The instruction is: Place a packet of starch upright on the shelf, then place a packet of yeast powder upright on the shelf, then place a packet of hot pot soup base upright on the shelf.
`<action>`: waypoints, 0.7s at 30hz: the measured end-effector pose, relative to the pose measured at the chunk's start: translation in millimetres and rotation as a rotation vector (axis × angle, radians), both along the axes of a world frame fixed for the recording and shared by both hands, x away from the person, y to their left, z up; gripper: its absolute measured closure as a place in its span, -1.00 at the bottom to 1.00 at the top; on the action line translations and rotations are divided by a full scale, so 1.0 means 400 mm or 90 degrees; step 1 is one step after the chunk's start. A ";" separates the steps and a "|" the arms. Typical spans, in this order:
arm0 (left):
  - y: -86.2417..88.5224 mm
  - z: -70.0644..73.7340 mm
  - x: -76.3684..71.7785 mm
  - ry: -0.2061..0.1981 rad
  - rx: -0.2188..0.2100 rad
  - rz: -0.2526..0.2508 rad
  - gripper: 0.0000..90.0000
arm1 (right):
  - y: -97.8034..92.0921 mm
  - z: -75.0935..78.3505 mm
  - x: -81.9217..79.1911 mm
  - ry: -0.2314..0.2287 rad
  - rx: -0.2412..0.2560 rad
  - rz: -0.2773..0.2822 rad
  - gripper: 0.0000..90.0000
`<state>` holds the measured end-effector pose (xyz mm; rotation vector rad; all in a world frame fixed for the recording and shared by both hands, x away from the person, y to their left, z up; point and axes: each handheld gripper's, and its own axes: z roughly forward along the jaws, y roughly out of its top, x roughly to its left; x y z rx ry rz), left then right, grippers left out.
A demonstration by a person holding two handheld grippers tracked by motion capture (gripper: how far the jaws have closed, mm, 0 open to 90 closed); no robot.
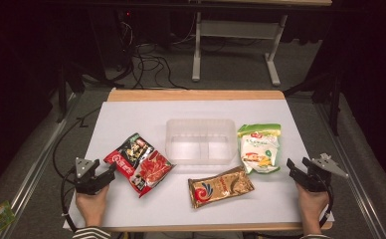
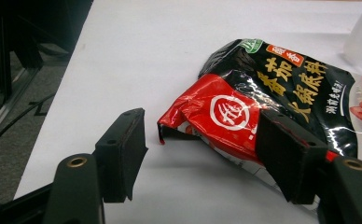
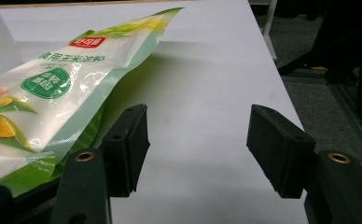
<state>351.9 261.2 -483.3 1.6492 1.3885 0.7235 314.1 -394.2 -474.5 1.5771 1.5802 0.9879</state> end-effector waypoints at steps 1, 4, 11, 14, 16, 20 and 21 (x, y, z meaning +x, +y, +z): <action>0.000 0.000 0.000 0.000 0.000 0.000 -0.24 | 0.000 0.000 0.000 0.000 0.000 0.000 -0.14; 0.001 0.000 -0.002 -0.003 -0.002 0.000 -0.25 | -0.001 0.000 -0.004 -0.009 0.000 -0.005 -0.09; 0.002 0.000 -0.001 -0.002 -0.006 -0.001 -0.25 | 0.008 0.002 -0.002 -0.006 -0.015 -0.004 -0.08; 0.003 0.000 -0.001 -0.002 -0.007 -0.001 -0.25 | 0.006 0.003 0.000 -0.001 -0.011 -0.004 -0.08; 0.003 0.000 -0.001 -0.003 -0.009 0.001 -0.25 | 0.004 0.004 -0.001 -0.004 -0.012 0.000 -0.09; 0.003 0.000 -0.002 -0.002 -0.008 0.001 -0.25 | 0.008 0.006 -0.003 -0.010 -0.017 0.004 -0.12; 0.003 0.000 -0.002 -0.003 -0.007 -0.001 -0.25 | 0.012 0.007 -0.008 -0.020 -0.020 0.005 -0.11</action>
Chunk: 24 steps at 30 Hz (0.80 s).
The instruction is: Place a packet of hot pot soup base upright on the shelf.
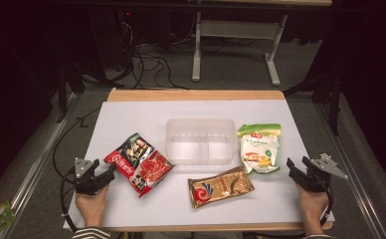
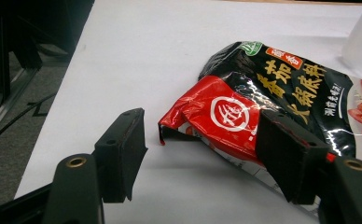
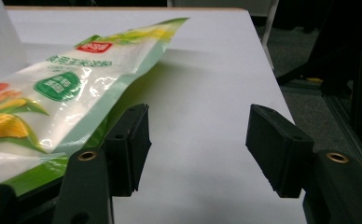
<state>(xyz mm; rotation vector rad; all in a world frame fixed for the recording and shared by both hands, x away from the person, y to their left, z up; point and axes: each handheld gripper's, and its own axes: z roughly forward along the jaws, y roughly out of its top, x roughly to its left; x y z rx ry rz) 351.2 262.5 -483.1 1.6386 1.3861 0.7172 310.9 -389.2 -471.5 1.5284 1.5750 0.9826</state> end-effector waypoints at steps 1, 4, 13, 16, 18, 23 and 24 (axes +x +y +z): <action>0.000 0.000 0.000 0.000 0.000 0.000 -0.25 | 0.000 0.000 0.000 0.000 0.000 0.000 -0.11; -0.001 0.000 0.000 -0.001 0.001 0.000 -0.25 | 0.007 0.000 -0.004 -0.008 0.000 0.006 -0.11; -0.001 0.000 -0.002 -0.004 0.003 -0.003 -0.25 | 0.013 0.010 -0.018 -0.011 0.012 0.022 -0.10; -0.002 0.000 -0.001 -0.005 0.004 -0.002 -0.25 | 0.014 0.014 -0.021 -0.005 0.019 0.033 -0.10; -0.004 0.000 -0.002 -0.008 0.009 -0.003 -0.25 | 0.019 0.022 -0.025 -0.007 0.023 0.042 -0.09; -0.004 0.000 -0.002 -0.006 0.009 -0.004 -0.25 | 0.024 0.030 -0.028 -0.015 0.026 0.053 -0.08; -0.004 0.000 -0.001 -0.006 0.010 -0.003 -0.25 | 0.026 0.031 -0.029 -0.016 0.029 0.054 -0.08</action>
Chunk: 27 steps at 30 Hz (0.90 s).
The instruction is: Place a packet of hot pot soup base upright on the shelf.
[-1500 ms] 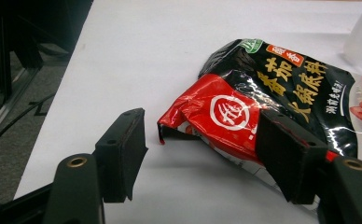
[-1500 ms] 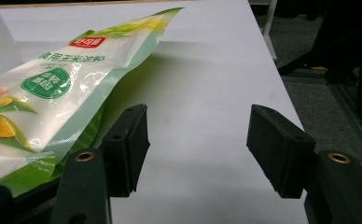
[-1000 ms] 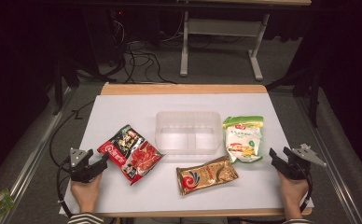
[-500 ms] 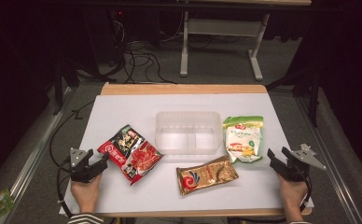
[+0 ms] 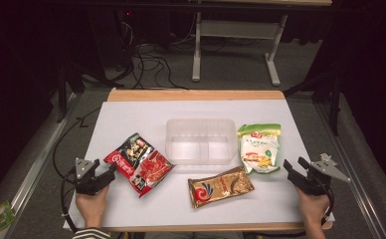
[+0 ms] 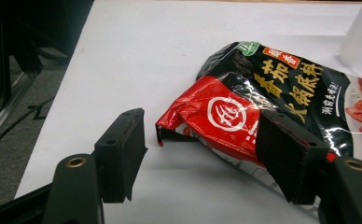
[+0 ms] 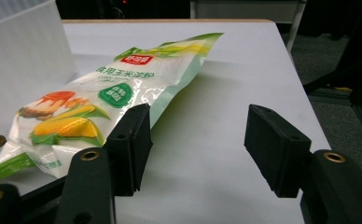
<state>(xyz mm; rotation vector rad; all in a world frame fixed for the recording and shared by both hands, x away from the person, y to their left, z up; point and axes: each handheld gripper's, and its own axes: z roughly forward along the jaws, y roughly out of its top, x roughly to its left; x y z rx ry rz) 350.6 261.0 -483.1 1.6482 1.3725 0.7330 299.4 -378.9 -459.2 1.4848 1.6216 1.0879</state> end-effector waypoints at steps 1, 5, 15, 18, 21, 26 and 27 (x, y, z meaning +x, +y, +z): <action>0.000 0.000 0.000 -0.001 0.000 0.001 -0.25 | 0.002 0.001 0.000 0.002 0.003 0.001 -0.08; 0.000 0.000 0.000 0.000 -0.001 0.005 -0.25 | 0.005 0.005 0.002 0.011 0.006 0.020 -0.08; -0.001 0.000 0.000 0.001 0.001 0.004 -0.26 | 0.015 0.032 0.013 0.016 0.010 0.057 -0.10; 0.000 0.000 0.001 0.005 0.000 0.002 -0.26 | 0.017 0.043 0.019 0.013 0.014 0.060 -0.11; -0.001 0.000 0.001 0.004 0.002 0.003 -0.25 | 0.017 0.046 0.023 0.015 0.013 0.065 -0.11; -0.001 0.000 0.000 0.001 0.002 0.004 -0.25 | 0.019 0.064 0.043 0.031 0.021 0.070 -0.10; -0.001 0.000 0.001 0.001 0.001 0.006 -0.25 | 0.019 0.064 0.043 0.031 0.021 0.070 -0.10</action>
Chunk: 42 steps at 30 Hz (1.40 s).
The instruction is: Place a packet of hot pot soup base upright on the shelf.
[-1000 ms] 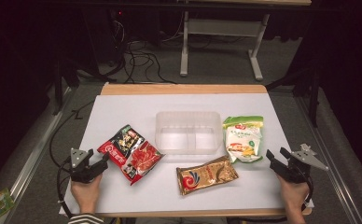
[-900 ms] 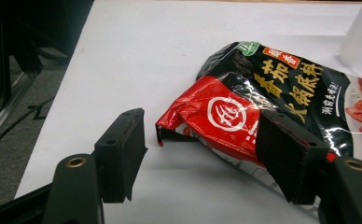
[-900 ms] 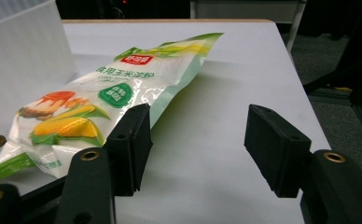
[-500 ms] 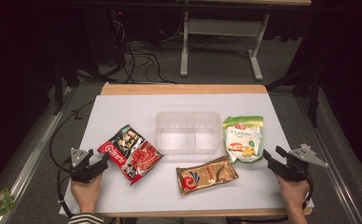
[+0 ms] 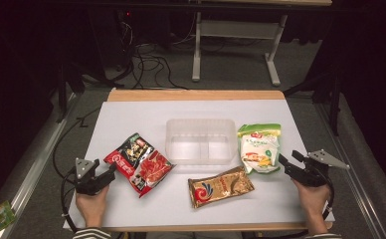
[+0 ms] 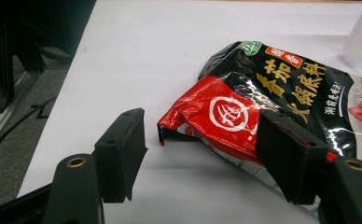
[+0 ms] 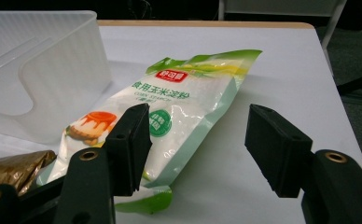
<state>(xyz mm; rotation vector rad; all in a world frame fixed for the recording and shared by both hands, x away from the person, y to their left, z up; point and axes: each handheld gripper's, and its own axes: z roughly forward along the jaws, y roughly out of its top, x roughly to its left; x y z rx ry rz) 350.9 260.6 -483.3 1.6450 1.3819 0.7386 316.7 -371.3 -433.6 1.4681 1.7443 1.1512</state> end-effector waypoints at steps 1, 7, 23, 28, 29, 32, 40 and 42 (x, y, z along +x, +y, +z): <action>0.001 0.000 0.000 0.003 -0.001 -0.002 -0.25 | 0.001 0.002 0.003 0.002 0.002 -0.001 -0.10; 0.001 0.000 0.000 0.003 -0.002 -0.001 -0.26 | 0.007 0.011 0.023 0.002 -0.002 0.004 -0.10; -0.006 0.000 0.001 0.009 0.012 -0.009 -0.24 | 0.008 0.021 0.075 0.047 0.014 0.018 -0.10; -0.005 0.000 0.001 0.009 0.011 -0.009 -0.26 | 0.007 0.024 0.102 0.074 0.003 0.014 -0.11; -0.005 0.000 0.002 0.010 0.011 -0.010 -0.26 | 0.007 0.024 0.102 0.074 0.003 0.014 -0.11; -0.005 0.000 0.002 0.011 0.009 -0.011 -0.25 | 0.006 0.027 0.118 0.085 0.002 0.011 -0.12; -0.006 0.000 0.002 0.010 0.010 -0.011 -0.26 | -0.002 0.037 0.157 0.113 0.006 0.007 -0.16; -0.007 0.000 0.003 0.011 0.014 -0.013 -0.26 | -0.003 0.037 0.166 0.125 0.002 0.009 -0.17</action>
